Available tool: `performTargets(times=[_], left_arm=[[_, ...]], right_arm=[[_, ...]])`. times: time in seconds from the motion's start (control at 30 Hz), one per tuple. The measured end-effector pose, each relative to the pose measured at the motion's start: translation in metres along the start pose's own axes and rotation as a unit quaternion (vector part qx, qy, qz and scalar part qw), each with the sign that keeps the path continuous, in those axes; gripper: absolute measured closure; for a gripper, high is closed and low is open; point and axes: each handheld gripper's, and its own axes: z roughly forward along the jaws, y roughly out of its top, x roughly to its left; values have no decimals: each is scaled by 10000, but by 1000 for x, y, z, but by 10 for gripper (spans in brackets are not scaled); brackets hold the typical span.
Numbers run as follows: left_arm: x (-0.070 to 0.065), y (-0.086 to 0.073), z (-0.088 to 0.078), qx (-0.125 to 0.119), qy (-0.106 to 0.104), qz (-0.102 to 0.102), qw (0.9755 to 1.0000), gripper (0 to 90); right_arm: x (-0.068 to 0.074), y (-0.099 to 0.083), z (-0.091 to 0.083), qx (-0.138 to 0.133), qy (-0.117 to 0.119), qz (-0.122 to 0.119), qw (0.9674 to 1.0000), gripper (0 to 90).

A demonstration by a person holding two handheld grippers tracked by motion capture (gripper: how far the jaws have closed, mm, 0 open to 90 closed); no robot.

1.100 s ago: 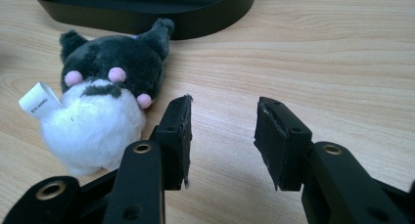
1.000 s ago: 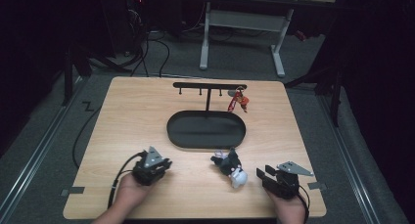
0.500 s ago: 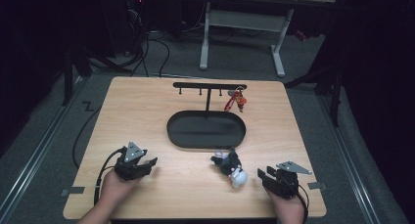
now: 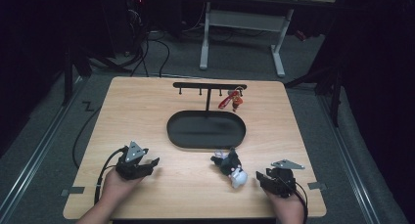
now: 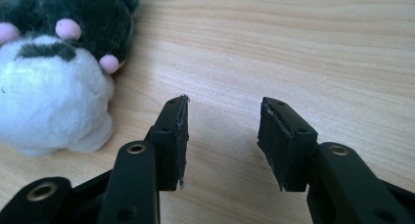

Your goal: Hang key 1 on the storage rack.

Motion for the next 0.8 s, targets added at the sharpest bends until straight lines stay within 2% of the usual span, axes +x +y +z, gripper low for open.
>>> performTargets(times=[0.03, 0.1, 0.2, 0.3, 0.37, 0.47, 0.67, 0.8], left_arm=[[1, 0, -1, -14, -18, -13, 10000, 415], [1, 0, -2, -28, -20, -12, 10000, 412], [0, 0, -3, -42, -16, 3, 10000, 407], [0, 0, -3, -34, -3, 39, 10000, 406], [-1, 0, -4, -42, -22, 49, 10000, 405], [-1, 0, -4, -51, -30, 44, 10000, 406], [-2, 1, -6, -83, -30, 61, 9999, 405], [-3, 1, -6, -96, -33, 54, 9999, 405]], right_arm=[[1, 2, 0, 128, -22, -36, 9999, 535], [1, 3, 0, 180, -50, -72, 9998, 533], [1, 6, -4, 452, -169, -112, 9988, 529], [2, 11, -8, 626, -180, -154, 9978, 525], [3, 18, -11, 837, -237, -281, 9958, 518], [4, 24, -11, 973, -216, -271, 9946, 516], [8, 36, -7, 1386, -177, -425, 9893, 496], [10, 41, -6, 1546, -155, -492, 9866, 485]])
